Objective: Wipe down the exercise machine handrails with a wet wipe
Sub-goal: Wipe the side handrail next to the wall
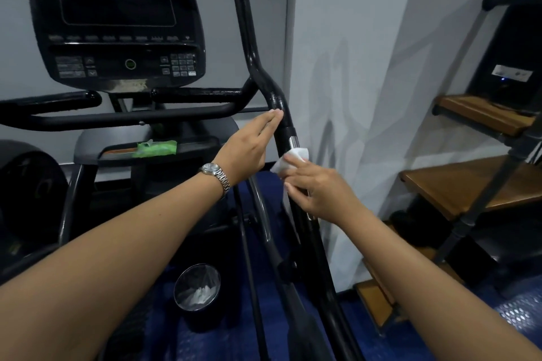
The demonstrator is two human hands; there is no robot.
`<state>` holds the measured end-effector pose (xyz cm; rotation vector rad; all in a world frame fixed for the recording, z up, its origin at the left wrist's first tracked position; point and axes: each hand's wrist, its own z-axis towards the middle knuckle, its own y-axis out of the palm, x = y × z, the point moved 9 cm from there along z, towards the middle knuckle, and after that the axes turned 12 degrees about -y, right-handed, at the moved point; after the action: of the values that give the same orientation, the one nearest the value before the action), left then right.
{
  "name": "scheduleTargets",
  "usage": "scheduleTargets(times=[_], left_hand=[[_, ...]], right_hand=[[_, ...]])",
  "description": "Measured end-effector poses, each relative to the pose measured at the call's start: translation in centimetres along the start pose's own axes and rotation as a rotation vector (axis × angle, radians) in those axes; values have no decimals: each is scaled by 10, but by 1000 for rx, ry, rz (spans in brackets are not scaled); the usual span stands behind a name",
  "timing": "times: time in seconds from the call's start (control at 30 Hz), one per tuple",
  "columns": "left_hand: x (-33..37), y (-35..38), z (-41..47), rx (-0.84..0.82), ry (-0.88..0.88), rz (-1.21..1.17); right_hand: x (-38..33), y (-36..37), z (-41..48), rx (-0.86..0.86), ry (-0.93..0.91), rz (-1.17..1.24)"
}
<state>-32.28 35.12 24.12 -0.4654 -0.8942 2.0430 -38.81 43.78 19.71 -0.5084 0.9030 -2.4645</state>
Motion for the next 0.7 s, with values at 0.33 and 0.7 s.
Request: scheduleTargets(times=[0.33, 0.7], left_hand=[[-4, 4, 0, -26, 0, -33], [-3, 3, 1, -22, 4, -36]], right_hand=[[5, 1, -2, 10, -9, 23], [15, -1, 14, 28, 77, -23]])
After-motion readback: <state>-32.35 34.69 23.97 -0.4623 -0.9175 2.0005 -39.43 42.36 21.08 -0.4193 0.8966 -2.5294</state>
